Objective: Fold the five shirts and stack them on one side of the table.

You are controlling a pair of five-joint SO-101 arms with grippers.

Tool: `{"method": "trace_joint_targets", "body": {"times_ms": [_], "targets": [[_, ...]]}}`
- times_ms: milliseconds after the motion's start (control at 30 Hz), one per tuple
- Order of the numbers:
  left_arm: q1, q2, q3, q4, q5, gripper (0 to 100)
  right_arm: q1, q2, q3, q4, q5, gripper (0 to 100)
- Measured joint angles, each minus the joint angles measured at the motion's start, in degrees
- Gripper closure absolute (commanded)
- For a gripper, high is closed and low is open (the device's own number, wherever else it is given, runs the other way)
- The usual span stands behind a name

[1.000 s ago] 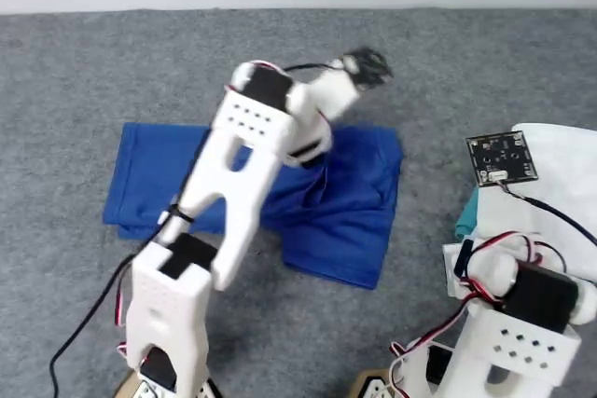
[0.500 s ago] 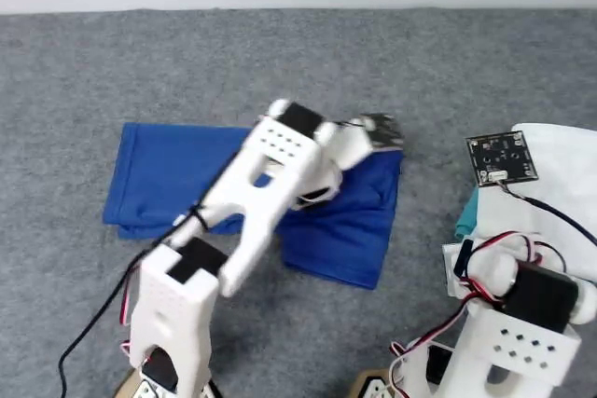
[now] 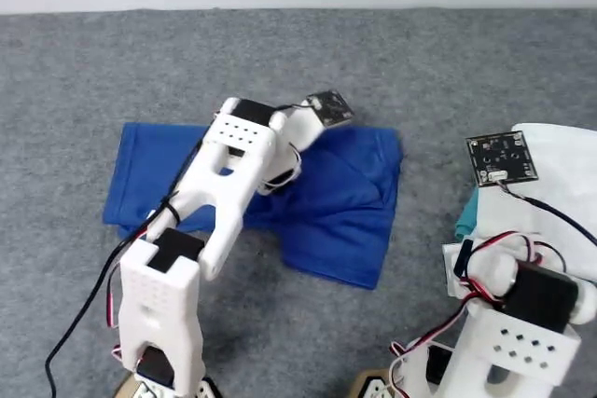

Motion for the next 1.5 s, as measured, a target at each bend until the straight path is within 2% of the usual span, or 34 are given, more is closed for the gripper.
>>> {"method": "trace_joint_targets", "body": {"times_ms": [367,533,700,933,1067,1367,1500], "targets": [[2.11,0.00,-18.99,14.51,0.00,93,0.00,0.00,0.00,0.00,0.00,98.0],[6.07,0.00,-21.27,17.76,-0.09,93,0.00,0.00,0.00,0.00,0.00,98.0],[8.88,0.00,-15.74,16.62,1.32,93,0.00,0.00,0.00,0.00,0.00,98.0],[1.93,0.00,-1.67,4.13,1.76,93,0.00,0.00,0.00,0.00,0.00,98.0],[-2.20,0.00,2.11,-0.62,1.76,93,0.00,0.00,0.00,0.00,0.00,98.0],[-0.79,0.00,2.37,-1.32,1.85,93,0.00,0.00,0.00,0.00,0.00,98.0],[1.49,0.00,-1.14,3.96,2.02,93,0.00,0.00,0.00,0.00,0.00,98.0]]}}
